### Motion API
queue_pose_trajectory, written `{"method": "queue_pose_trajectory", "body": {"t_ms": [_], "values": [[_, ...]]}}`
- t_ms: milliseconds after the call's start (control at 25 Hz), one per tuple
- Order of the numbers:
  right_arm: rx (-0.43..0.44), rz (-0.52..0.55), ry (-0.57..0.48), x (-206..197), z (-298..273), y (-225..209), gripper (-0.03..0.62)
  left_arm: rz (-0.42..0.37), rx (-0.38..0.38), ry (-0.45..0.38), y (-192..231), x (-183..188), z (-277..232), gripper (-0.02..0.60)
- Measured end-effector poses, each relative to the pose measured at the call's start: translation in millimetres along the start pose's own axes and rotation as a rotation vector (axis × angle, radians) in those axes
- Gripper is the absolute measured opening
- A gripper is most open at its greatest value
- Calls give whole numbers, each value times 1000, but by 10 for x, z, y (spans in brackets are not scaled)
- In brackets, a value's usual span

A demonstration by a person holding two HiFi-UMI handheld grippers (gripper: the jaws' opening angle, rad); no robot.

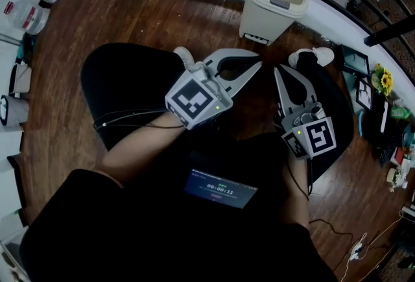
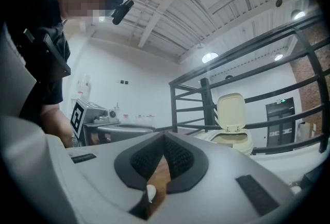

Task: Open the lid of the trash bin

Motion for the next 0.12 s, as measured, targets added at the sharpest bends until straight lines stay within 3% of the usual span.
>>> {"method": "queue_pose_trajectory", "body": {"t_ms": [120], "values": [[3,-4,7,-8,-18,14,20,-7,6,-1,14,-15,27,12]]}}
Point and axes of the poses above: the fingertips, and each gripper's own axes: z backward along the fingers, y to its left, x out of its top, the point moved 10 cm from there along z, backward along the fingers, and after that the axes turned 4 degrees about z, right-handed, at the moved point
